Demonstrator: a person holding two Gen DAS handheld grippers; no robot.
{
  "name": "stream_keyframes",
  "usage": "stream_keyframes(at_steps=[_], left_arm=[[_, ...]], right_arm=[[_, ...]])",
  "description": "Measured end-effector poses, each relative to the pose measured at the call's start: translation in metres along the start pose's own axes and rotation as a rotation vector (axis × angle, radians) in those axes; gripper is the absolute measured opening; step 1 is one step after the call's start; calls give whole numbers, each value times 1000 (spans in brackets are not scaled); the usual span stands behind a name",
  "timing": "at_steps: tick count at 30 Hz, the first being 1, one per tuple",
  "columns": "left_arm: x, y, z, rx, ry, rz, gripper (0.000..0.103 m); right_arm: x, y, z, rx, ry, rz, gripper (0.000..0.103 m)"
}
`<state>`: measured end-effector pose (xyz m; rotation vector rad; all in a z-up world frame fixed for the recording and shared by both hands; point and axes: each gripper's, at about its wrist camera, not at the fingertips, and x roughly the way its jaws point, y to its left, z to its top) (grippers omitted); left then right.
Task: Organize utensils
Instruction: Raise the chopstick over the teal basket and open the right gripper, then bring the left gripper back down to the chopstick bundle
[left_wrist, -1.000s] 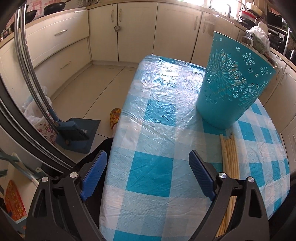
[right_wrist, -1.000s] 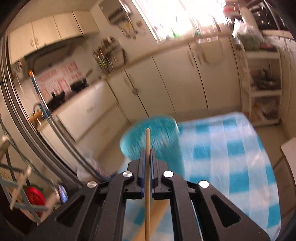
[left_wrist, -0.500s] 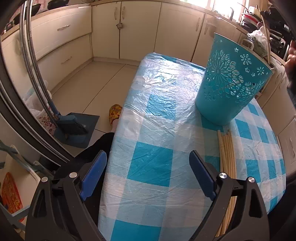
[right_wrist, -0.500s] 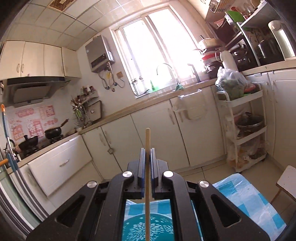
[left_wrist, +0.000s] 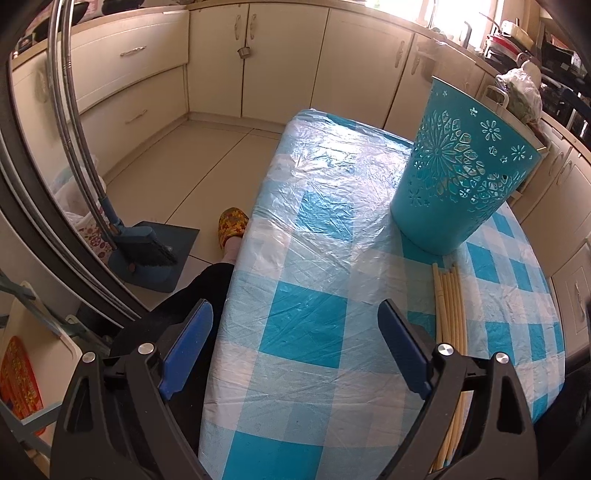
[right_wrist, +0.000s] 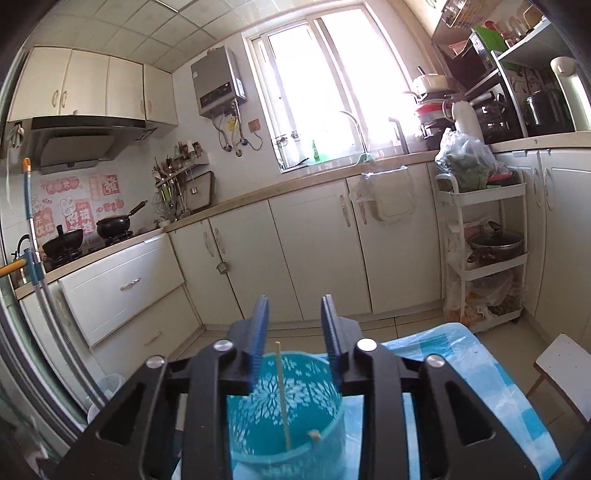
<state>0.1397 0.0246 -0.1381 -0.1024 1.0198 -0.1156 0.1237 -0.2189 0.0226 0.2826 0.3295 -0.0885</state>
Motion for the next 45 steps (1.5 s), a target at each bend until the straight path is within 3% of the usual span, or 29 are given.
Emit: stream_keyframes(at_steps=[4, 7, 10, 14, 27, 39, 45], left_arm=[[-1, 2, -3, -9, 7, 1, 87], [-1, 1, -5, -9, 13, 0, 87], [-4, -5, -7, 6, 16, -10, 87], [-12, -13, -8, 43, 7, -27, 87], [-9, -23, -11, 70, 31, -36, 88], [-2, -45, -7, 117, 55, -56, 88], [14, -74, 2, 155, 86, -98, 88]], right_arm=[[-39, -4, -33, -20, 87, -4, 41], [-36, -3, -81, -73, 292, -9, 41], [-8, -8, -127, -71, 512, -17, 26], [23, -12, -154, -82, 625, -48, 16], [55, -12, -167, -87, 673, -49, 16], [43, -12, -169, -174, 712, -22, 9], [27, -31, -167, -137, 719, -13, 7]])
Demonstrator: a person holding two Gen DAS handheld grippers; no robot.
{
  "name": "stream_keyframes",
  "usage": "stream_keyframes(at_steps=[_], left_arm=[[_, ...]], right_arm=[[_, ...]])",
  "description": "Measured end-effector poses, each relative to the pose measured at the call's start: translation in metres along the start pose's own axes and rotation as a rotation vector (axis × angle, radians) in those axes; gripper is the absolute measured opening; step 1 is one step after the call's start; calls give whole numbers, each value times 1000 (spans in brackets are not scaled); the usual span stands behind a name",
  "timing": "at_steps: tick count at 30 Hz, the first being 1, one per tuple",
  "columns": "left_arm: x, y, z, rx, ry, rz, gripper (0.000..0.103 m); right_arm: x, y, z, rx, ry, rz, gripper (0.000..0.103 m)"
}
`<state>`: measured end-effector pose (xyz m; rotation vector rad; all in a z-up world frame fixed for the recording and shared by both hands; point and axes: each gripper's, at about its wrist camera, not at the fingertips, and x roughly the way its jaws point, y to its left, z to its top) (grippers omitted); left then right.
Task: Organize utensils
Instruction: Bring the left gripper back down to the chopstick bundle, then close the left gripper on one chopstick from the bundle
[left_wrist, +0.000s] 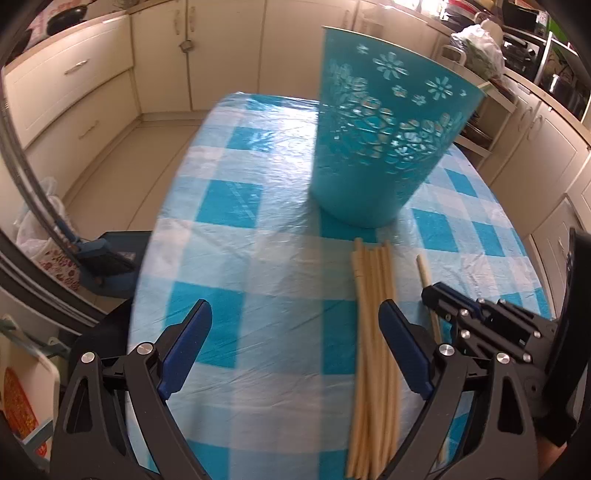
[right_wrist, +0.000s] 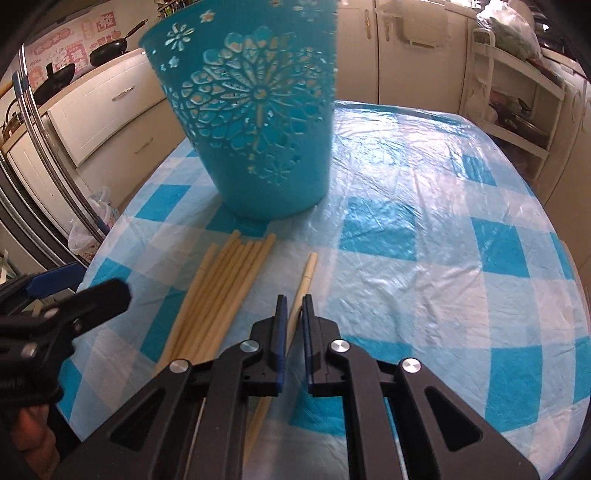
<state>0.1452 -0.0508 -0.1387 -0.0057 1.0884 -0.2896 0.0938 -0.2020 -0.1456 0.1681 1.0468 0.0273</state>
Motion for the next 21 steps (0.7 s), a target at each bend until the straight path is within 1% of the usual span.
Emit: stream_keyframes(at_steps=[3, 4, 6, 8, 12, 14, 15, 18, 20, 21], left_arm=[[9, -14, 4, 33, 12, -4, 87], [12, -18, 5, 41, 18, -8, 86], [19, -23, 7, 47, 36, -23, 79], [24, -25, 8, 46, 55, -37, 70], [35, -24, 8, 35, 91, -52, 57], [39, -23, 8, 26, 106, -65, 47], [40, -23, 8, 25, 106, -65, 46], [44, -24, 10, 25, 108, -76, 33], [46, -22, 12, 15, 116, -93, 21], [47, -22, 13, 12, 119, -101, 18]], right_arm=[[-1, -3, -2, 18, -10, 12, 6], [-1, -3, -2, 20, -12, 12, 6], [-1, -4, -1, 22, -16, 17, 6], [-1, -5, -1, 31, -19, 27, 6], [-1, -8, -1, 45, -20, 44, 6], [-1, -8, -1, 49, -20, 46, 6], [-1, -8, -1, 50, -20, 48, 6], [-1, -9, -1, 54, -19, 52, 6], [-1, -9, -1, 56, -19, 56, 6], [-1, -10, -1, 57, -19, 57, 6]])
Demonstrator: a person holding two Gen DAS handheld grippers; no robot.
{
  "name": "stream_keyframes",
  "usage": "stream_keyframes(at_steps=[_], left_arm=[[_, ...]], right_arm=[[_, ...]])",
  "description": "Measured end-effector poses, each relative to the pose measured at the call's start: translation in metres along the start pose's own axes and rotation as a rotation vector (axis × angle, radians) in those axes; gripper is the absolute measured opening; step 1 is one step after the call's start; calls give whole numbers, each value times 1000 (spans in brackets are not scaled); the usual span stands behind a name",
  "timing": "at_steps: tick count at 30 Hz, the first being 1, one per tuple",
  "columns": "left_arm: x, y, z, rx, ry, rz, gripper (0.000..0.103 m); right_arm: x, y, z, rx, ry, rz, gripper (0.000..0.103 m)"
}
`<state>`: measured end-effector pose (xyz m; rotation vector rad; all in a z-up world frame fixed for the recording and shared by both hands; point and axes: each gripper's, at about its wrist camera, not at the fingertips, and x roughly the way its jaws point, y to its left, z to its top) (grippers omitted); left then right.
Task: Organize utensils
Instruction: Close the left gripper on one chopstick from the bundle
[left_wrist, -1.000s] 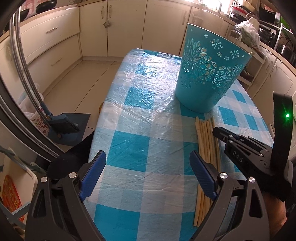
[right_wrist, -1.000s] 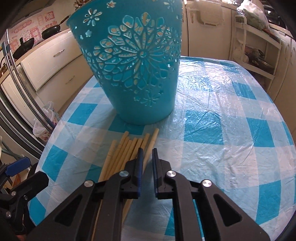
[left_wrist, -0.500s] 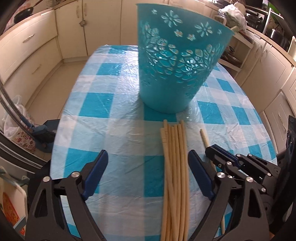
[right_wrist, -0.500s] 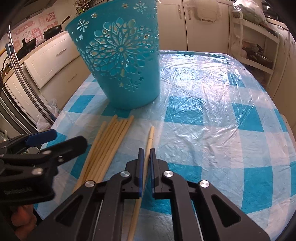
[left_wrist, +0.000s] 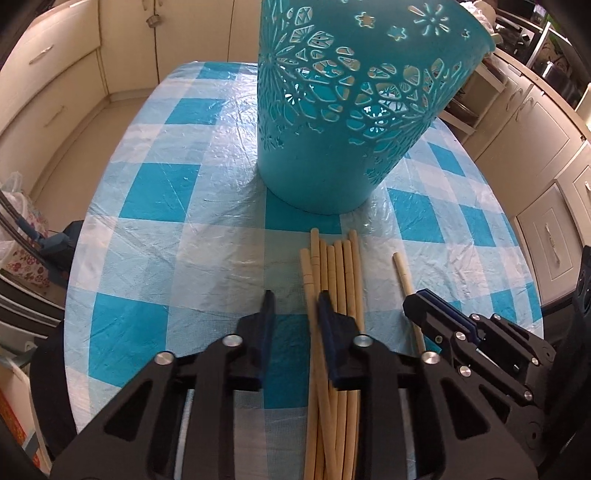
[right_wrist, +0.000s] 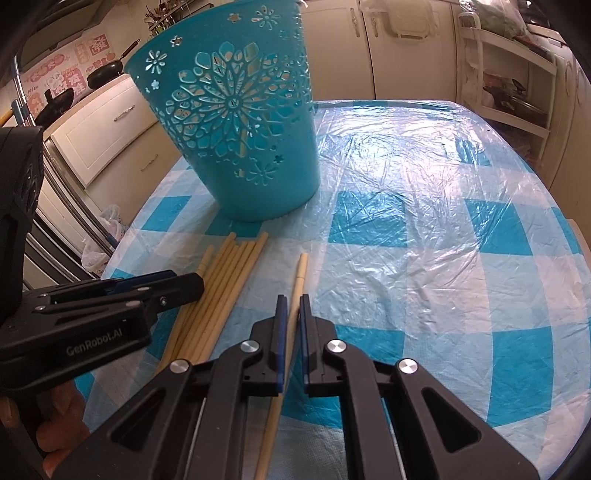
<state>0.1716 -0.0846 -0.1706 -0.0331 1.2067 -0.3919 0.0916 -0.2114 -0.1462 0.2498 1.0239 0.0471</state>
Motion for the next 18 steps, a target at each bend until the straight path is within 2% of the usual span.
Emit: stream_keyframes(at_steps=[2, 5, 18], left_arm=[[0, 0, 1, 0, -1, -11, 10], [-2, -2, 0, 13, -8, -18, 6], [-34, 1, 0, 13, -54, -78, 5]], right_arm=[[0, -1, 0, 0, 0, 1, 6], [0, -1, 0, 1, 0, 3, 6], [-1, -3, 0, 3, -1, 5, 6]])
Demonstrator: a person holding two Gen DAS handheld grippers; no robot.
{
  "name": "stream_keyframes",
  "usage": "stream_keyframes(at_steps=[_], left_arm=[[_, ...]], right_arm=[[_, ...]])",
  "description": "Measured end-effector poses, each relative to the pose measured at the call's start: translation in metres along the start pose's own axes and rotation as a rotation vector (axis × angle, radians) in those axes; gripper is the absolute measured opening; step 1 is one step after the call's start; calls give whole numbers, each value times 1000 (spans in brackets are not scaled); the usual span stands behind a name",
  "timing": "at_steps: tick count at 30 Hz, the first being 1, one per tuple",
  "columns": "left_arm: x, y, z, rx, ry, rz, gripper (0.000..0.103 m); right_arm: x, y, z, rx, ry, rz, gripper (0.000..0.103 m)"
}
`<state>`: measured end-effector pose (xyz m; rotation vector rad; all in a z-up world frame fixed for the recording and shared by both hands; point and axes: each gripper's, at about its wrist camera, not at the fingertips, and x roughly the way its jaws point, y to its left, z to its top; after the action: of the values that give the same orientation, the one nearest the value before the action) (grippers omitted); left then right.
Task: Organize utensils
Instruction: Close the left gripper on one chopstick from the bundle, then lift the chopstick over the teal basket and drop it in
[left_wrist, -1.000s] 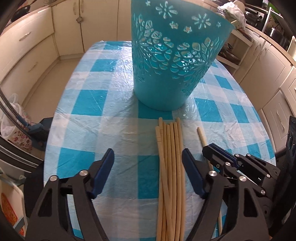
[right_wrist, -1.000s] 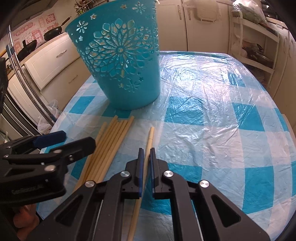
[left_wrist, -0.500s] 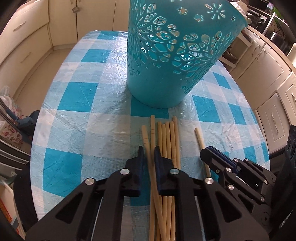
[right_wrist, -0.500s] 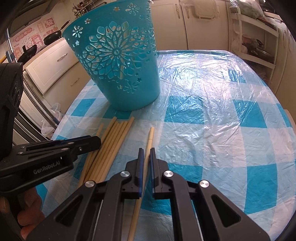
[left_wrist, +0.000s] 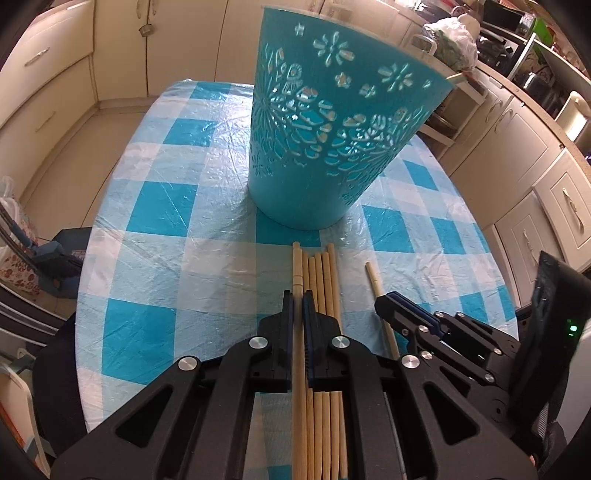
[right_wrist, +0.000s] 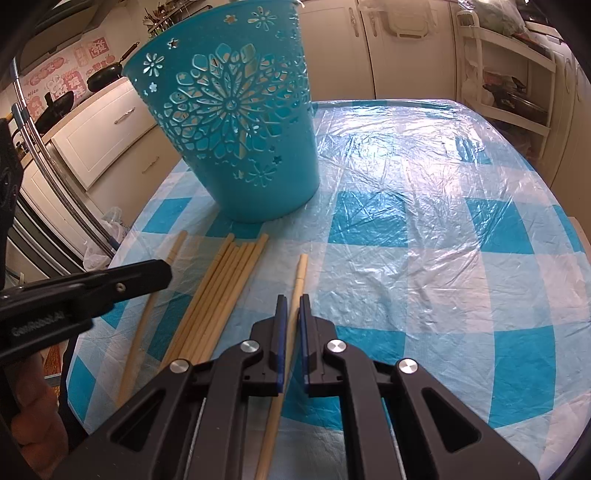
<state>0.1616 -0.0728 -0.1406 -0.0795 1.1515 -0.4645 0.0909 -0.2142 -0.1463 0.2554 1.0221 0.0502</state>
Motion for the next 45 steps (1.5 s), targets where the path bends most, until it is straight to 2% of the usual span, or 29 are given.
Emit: stream_keyframes(at_steps=[6, 13, 21, 26, 33, 38, 41, 45], left_arm=[[-35, 0, 7, 19, -59, -37, 5], [-92, -5, 30, 27, -194, -74, 5], [-158, -22, 78, 46, -401, -100, 5], [-181, -36, 116, 58, -546, -74, 5], [-179, -47, 161, 19, -682, -32, 5], [-165, -52, 182, 2, -776, 38, 5], [-146, -50, 193, -17, -794, 80, 5], [-113, -42, 198, -48, -759, 107, 5]], right_arm=[[0, 0, 0, 0, 0, 0, 6], [0, 0, 0, 0, 0, 0, 6], [-1, 1, 0, -4, -1, 0, 8], [0, 0, 0, 3, -1, 6, 8], [-1, -2, 1, 13, -1, 18, 8], [-1, -4, 1, 22, -1, 27, 8], [-1, -5, 2, 25, 0, 32, 8], [-2, -6, 1, 28, 0, 37, 8]])
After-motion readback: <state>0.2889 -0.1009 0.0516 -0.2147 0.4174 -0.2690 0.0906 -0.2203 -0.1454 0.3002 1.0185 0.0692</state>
